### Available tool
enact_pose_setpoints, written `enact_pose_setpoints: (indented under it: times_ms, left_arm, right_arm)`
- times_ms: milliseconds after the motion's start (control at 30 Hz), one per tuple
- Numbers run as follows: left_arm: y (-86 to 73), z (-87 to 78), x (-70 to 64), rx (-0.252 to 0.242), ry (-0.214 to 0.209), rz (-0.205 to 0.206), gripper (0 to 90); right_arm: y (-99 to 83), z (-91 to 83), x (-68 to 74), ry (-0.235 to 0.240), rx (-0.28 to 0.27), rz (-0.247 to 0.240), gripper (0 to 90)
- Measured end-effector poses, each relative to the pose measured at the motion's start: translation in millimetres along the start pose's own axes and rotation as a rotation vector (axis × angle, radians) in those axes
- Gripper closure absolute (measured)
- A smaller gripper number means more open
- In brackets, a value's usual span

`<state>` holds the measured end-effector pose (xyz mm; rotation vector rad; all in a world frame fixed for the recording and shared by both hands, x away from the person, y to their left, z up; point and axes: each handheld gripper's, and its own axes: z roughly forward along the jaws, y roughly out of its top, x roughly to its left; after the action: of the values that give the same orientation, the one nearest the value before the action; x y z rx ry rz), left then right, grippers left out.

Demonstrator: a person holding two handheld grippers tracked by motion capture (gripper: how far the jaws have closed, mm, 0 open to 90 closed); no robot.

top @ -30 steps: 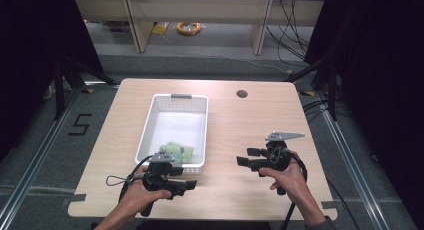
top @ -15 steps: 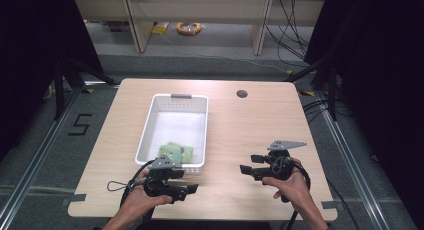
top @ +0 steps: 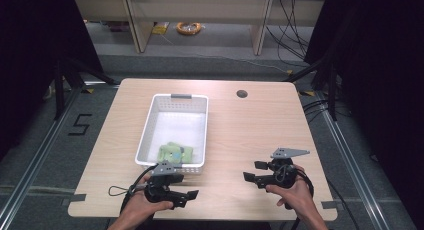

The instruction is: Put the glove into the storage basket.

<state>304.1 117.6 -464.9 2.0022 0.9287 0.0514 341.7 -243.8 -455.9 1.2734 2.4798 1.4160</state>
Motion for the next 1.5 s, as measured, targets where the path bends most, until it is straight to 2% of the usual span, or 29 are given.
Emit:
enact_pose_setpoints:
  times_ms: [67,100,200,233,267,300,333,433,533,567,600,667,767,833,933,967,1000,1033,1067,1100,1167,1200,1233,1267,1333,1367,1400,1433,1500]
  left_arm:
    - [-2.5,-0.4,0.7,0.005,-0.003,0.003,21.2]
    - [-4.9,-0.4,0.8,0.005,-0.005,-0.001,20.9]
    - [-7.2,-0.5,0.4,0.004,0.000,-0.001,20.5]
    - [-8.7,0.4,0.3,-0.001,0.002,-0.003,19.8]
    - [-9.9,-0.2,0.0,0.009,0.012,-0.001,19.8]
    - [-11.3,0.4,0.0,0.007,0.022,0.008,19.7]
    - [-12.6,0.8,0.1,0.013,0.016,0.009,19.6]
    - [-16.7,2.0,-0.9,0.013,0.024,-0.001,19.2]
    - [-20.1,2.1,-1.0,0.016,0.023,0.018,18.8]
    - [-21.8,2.0,-0.9,0.021,0.028,0.031,18.8]
    - [-23.3,2.5,-1.6,0.020,0.032,0.032,18.8]
    - [-26.3,2.5,-2.4,0.025,0.032,0.039,18.8]
    - [-29.3,0.5,-2.1,0.043,0.041,0.059,18.5]
    - [-33.1,1.6,-4.0,0.015,0.038,0.049,18.2]
    - [-35.7,1.7,-4.8,0.013,0.041,0.045,16.8]
    - [-36.9,0.3,-4.3,0.035,0.055,0.058,16.8]
    - [-38.6,1.7,-6.4,0.015,0.050,0.041,16.8]
    - [-40.0,1.1,-5.5,0.034,0.054,0.060,16.7]
    - [-42.0,2.5,-7.3,0.022,0.050,0.047,16.7]
    - [-45.5,3.6,-9.1,0.027,0.040,0.037,16.8]
    - [-47.2,4.0,-9.8,0.035,0.038,0.042,16.8]
    - [-48.4,4.4,-9.6,0.041,0.043,0.042,16.7]
    - [-49.9,4.5,-12.0,0.035,0.042,0.037,16.8]
    - [-50.4,3.2,-10.8,0.057,0.055,0.058,16.8]
    - [-51.0,3.1,-11.9,0.054,0.062,0.064,16.8]
    - [-51.7,3.8,-13.6,0.032,0.052,0.059,16.8]
    - [-52.2,2.8,-13.6,0.050,0.058,0.062,16.8]
    - [-52.6,2.4,-14.8,0.043,0.060,0.080,16.8]
    - [-53.1,2.1,-14.9,0.042,0.059,0.079,16.9]
  right_arm:
    - [-3.0,-0.3,-3.5,0.005,-0.012,-0.021,29.9]
    - [-6.8,-2.1,-2.6,-0.003,-0.011,0.003,29.6]
    - [-10.8,-3.0,-5.1,-0.003,-0.012,-0.010,29.3]
    - [-14.2,-4.7,-2.7,0.000,-0.003,0.018,29.3]
    - [-14.2,-4.7,-2.7,0.000,-0.003,0.018,29.1]
    - [-15.6,-4.6,-5.2,0.000,-0.008,-0.012,28.6]
    - [-17.4,-5.4,-2.2,0.001,-0.002,0.016,27.6]
    - [-23.7,-7.4,-1.3,-0.002,-0.006,0.006,25.7]
    - [-26.8,-8.4,-2.5,0.001,-0.018,-0.015,25.3]
    - [-28.1,-9.2,0.2,0.004,-0.010,0.010,24.9]
    - [-30.5,-9.6,0.6,0.003,-0.012,0.008,24.3]
    - [-33.3,-10.4,-1.2,-0.001,-0.020,-0.021,23.7]
    - [-39.5,-13.4,3.0,-0.013,-0.005,-0.003,22.3]
    - [-44.1,-14.2,1.6,-0.016,-0.003,-0.043,21.3]
    - [-48.2,-16.2,3.8,-0.034,0.020,-0.035,20.8]
    - [-50.2,-15.8,5.8,-0.023,0.022,-0.014,20.5]
    - [-51.8,-15.4,2.3,-0.036,0.020,-0.061,20.1]
    - [-55.3,-16.1,2.7,-0.056,0.022,-0.076,18.6]
    - [-55.3,-16.1,2.7,-0.056,0.022,-0.076,18.6]
    - [-58.7,-17.1,4.4,-0.050,0.054,-0.055,18.2]
    - [-60.1,-17.1,6.4,-0.049,0.065,-0.048,18.2]
    - [-62.3,-17.6,6.3,-0.064,0.058,-0.087,18.2]
    - [-63.2,-19.0,7.9,-0.073,0.063,-0.085,18.1]
    - [-64.4,-19.2,7.7,-0.074,0.053,-0.102,18.0]
    - [-66.1,-19.3,8.7,-0.073,0.059,-0.095,17.9]
    - [-67.5,-19.7,8.2,-0.070,0.065,-0.105,17.7]
    - [-68.9,-21.2,9.4,-0.094,0.074,-0.103,17.6]
    - [-71.8,-21.2,9.0,-0.103,0.075,-0.112,17.5]
    - [-74.2,-20.4,9.6,-0.096,0.084,-0.106,17.6]
